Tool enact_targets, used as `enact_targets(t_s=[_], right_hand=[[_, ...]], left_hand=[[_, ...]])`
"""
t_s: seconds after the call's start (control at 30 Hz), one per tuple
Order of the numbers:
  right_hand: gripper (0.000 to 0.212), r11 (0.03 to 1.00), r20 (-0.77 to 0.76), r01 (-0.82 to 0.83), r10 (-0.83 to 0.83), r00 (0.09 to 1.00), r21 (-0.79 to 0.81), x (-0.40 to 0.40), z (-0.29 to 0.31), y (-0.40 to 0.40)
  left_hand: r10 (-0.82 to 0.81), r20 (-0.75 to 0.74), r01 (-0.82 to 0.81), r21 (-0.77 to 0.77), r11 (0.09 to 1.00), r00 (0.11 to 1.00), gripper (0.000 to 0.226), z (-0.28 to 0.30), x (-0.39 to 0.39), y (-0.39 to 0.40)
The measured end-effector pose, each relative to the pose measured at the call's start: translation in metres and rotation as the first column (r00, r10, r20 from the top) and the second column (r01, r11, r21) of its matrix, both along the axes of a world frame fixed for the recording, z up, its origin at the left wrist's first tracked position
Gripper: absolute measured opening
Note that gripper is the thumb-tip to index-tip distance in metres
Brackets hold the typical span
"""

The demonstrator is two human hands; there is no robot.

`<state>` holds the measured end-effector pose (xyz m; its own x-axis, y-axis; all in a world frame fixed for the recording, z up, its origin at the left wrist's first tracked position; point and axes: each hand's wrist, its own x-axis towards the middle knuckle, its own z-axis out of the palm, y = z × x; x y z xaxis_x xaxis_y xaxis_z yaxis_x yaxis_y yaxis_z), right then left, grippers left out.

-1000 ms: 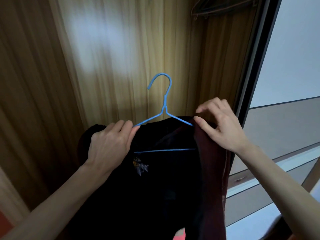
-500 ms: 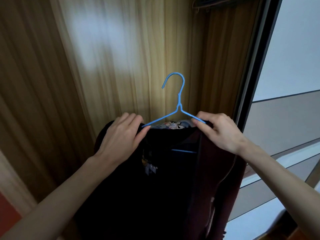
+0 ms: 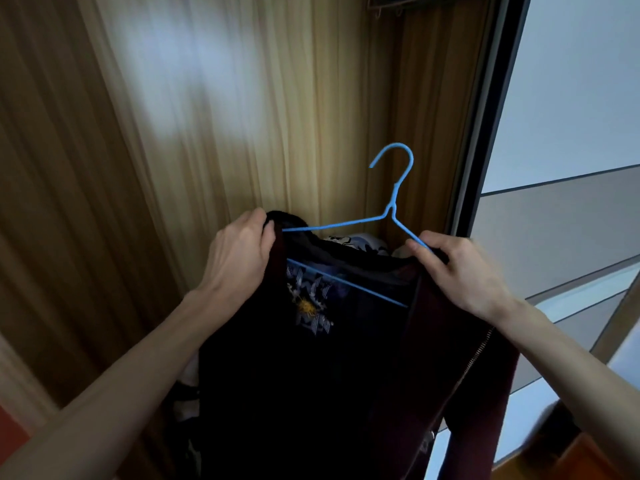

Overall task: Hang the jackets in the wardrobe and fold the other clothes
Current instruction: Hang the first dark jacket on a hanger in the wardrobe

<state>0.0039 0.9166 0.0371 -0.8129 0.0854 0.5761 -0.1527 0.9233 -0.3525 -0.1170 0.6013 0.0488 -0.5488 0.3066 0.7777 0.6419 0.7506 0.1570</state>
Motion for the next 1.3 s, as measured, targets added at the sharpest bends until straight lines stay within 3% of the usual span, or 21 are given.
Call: enact_targets(t_s=[0.13,0.23,0.37,0.5,0.57,0.67,0.77,0.87,0.93,1.0,1.07,1.13,1.2,1.3], right_hand=[[0.048,0.998,0.086,0.049,-0.051,0.995,0.027,0.008,-0.002,0.005],[0.043,0.999,0.093,0.036,-0.038,0.995,0.023,0.016,0.000,0.008],[0.047,0.972,0.032,0.016,-0.024,0.999,0.233,0.024,0.009,0.023],[0.057,0.886,0.064,-0.012,-0.021,0.998,0.463,0.031,0.015,0.028],[0.064,0.864,0.083,-0.014,-0.032,0.996,0.503,0.031,0.012,0.024],[0.057,0.922,0.071,-0.012,-0.016,0.997,0.388,0.030,-0.001,0.014],[0.052,0.980,0.031,0.007,-0.014,0.999,0.199,0.035,-0.013,0.018],[0.030,0.998,-0.040,0.023,-0.021,0.999,0.063,0.046,-0.015,0.029],[0.028,0.999,-0.089,0.028,-0.025,0.996,0.033,0.052,-0.016,0.032],[0.030,1.000,-0.123,0.023,-0.023,0.992,0.001,0.055,-0.018,0.032],[0.030,0.999,-0.131,0.009,-0.014,0.991,-0.040,0.056,-0.018,0.036],[0.028,0.997,-0.131,-0.022,0.012,0.991,-0.076,0.056,-0.013,0.038],[0.027,0.995,-0.119,-0.049,0.039,0.992,-0.084,0.057,-0.011,0.039],[0.032,0.996,-0.092,-0.071,0.065,0.994,-0.056,0.056,-0.009,0.036]], left_hand=[[0.037,-0.050,-0.028,0.172,0.985,0.998,0.032,0.002,0.019,0.019],[0.079,-0.051,-0.070,0.165,0.984,0.996,0.033,0.003,0.021,0.017],[0.035,-0.023,-0.034,0.053,0.998,0.999,0.034,0.018,0.006,0.004],[-0.047,0.005,0.046,0.059,0.997,0.999,0.038,0.023,0.005,0.008],[-0.066,0.002,0.065,0.098,0.993,0.998,0.037,0.026,0.010,0.017],[-0.107,-0.030,0.110,0.137,0.984,0.994,0.033,0.027,0.036,0.046],[-0.235,-0.047,0.232,-0.052,0.971,0.971,0.031,0.011,0.067,0.071],[-0.430,0.077,0.437,-0.183,0.881,0.899,0.033,-0.010,0.079,0.065],[-0.390,-0.041,0.385,-0.096,0.918,0.920,0.025,-0.017,0.070,0.056],[-0.186,-0.120,0.180,-0.054,0.982,0.975,0.026,-0.017,0.054,0.053],[-0.116,-0.080,0.099,-0.188,0.977,0.990,0.039,-0.015,0.040,0.054],[-0.193,0.003,0.185,-0.304,0.934,0.981,0.045,-0.007,0.036,0.054],[-0.273,0.102,0.291,-0.321,0.901,0.957,0.047,0.006,0.038,0.055],[-0.317,0.118,0.339,-0.332,0.881,0.941,0.048,0.021,0.045,0.066]])
